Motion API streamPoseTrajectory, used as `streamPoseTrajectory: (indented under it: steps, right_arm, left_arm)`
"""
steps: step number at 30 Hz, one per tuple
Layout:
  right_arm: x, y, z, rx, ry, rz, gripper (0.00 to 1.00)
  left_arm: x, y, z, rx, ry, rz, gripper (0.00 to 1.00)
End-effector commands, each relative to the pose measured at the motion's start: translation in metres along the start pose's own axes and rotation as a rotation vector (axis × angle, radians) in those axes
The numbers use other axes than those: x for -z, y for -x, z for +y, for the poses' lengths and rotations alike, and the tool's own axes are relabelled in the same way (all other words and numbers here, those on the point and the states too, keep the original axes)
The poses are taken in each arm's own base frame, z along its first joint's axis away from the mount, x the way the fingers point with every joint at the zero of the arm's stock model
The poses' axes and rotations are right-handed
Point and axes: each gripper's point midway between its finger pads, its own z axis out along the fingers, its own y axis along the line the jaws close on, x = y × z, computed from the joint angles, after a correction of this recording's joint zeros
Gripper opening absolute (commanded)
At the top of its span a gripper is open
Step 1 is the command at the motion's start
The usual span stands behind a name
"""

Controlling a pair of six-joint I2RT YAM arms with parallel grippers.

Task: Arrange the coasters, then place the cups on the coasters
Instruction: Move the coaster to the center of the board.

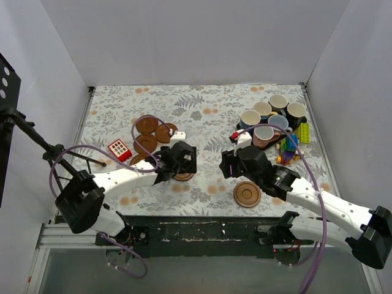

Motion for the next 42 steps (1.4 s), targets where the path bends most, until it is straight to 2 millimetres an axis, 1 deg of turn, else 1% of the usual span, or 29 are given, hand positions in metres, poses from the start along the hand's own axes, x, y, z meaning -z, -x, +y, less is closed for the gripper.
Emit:
streamPoseTrajectory:
  steps: [1,5,7,9,13,17,21,25,28,33,38,42]
  right_arm:
    - [0.014,-0.001,-0.013,-0.035,-0.045,-0.025,0.67]
    - [0.018,-0.009,-0.015,-0.074,-0.037,-0.029,0.67]
    - [0.02,-0.012,-0.014,-0.088,-0.029,-0.031,0.67]
    - [0.02,-0.012,-0.014,-0.09,-0.029,-0.033,0.67]
    - [0.021,-0.012,-0.016,-0.09,-0.035,-0.035,0.67]
    - [0.021,-0.011,-0.016,-0.089,-0.036,-0.032,0.67]
    - [0.021,-0.013,-0.016,-0.09,-0.035,-0.03,0.66]
    - [0.021,-0.014,-0.016,-0.092,-0.036,-0.027,0.66]
    - [0.022,-0.015,-0.017,-0.092,-0.036,-0.027,0.66]
    - [0.022,-0.016,-0.017,-0.093,-0.039,-0.027,0.66]
    - [0.02,-0.017,-0.016,-0.092,-0.037,-0.024,0.66]
    - [0.02,-0.015,-0.016,-0.095,-0.036,-0.026,0.66]
  left_arm:
    - [-0.003,-0.031,-0.027,-0.044,-0.016,0.058,0.83]
    - [-0.014,-0.039,-0.041,-0.092,-0.04,0.071,0.78]
    - [-0.02,-0.04,-0.041,-0.119,-0.033,0.071,0.76]
    - [-0.026,-0.04,-0.042,-0.144,-0.024,0.067,0.75]
    - [-0.034,-0.04,-0.054,-0.183,-0.076,0.06,0.71]
    - [-0.045,-0.046,-0.055,-0.222,-0.066,0.072,0.69]
    - [-0.053,-0.053,-0.052,-0.238,-0.038,0.094,0.61]
    - [-0.058,-0.054,-0.038,-0.24,0.032,0.094,0.54]
    - [-0.062,-0.056,-0.021,-0.221,0.078,0.108,0.49]
    - [-0.066,-0.046,0.004,-0.183,0.13,0.103,0.46]
    - [-0.071,-0.035,0.024,-0.157,0.147,0.096,0.45]
    - [-0.076,-0.025,0.046,-0.135,0.191,0.088,0.45]
